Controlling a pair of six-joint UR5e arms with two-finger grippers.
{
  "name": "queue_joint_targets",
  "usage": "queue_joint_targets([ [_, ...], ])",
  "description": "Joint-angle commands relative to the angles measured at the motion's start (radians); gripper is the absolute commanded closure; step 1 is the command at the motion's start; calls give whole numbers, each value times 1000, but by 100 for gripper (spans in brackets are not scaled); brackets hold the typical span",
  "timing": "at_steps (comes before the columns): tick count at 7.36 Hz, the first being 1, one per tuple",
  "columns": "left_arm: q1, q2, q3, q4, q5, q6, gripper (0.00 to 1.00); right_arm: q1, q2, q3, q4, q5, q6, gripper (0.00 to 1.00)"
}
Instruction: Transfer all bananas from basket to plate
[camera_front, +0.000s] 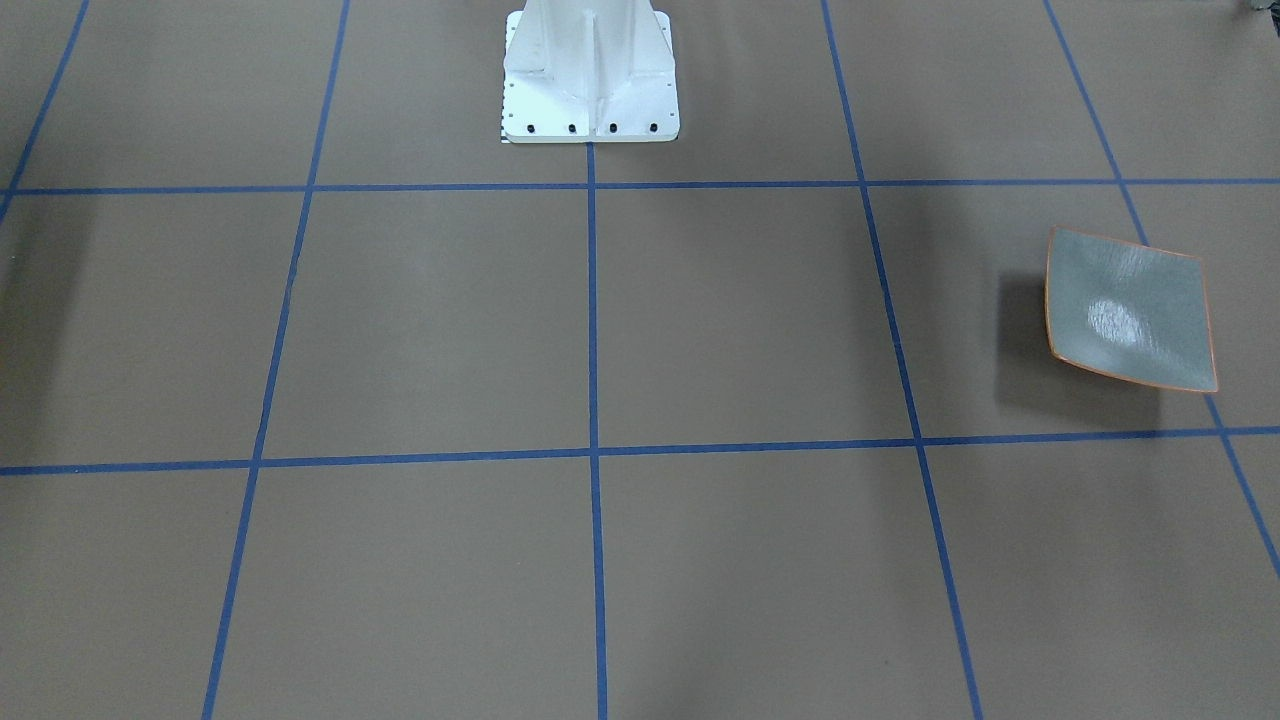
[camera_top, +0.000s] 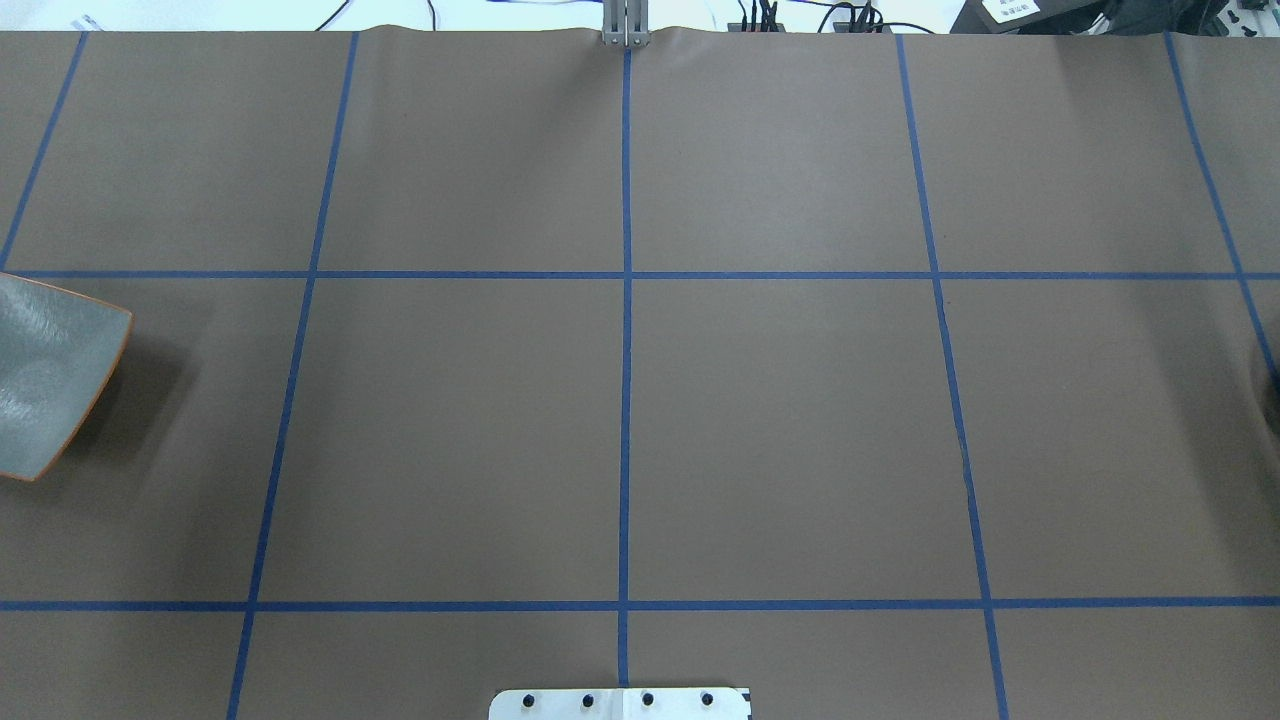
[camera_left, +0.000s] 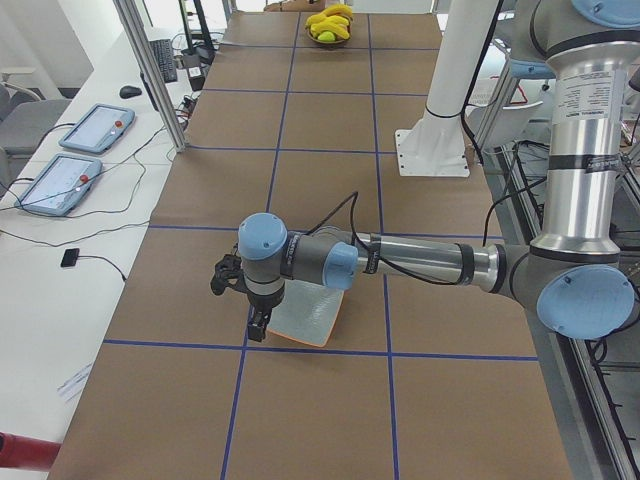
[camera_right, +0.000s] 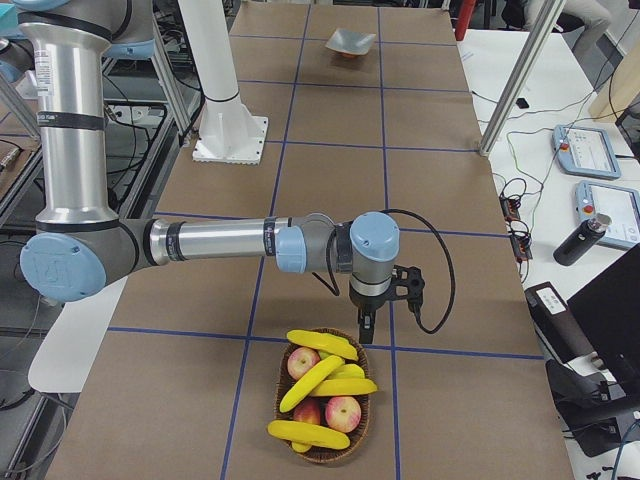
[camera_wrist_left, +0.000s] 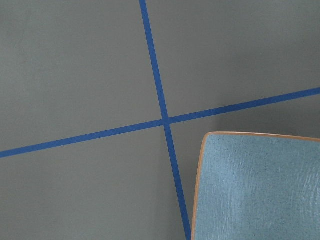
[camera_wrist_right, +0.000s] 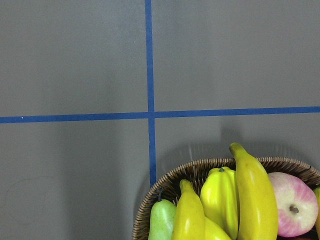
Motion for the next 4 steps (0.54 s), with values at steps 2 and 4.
queue_joint_targets([
  [2, 0, 4, 6, -1, 2, -8, 0, -1, 12, 9, 0, -1, -3, 0],
  [4, 0, 8, 3, -4, 2, -6, 0, -1, 21, 35, 2, -1, 2, 0],
])
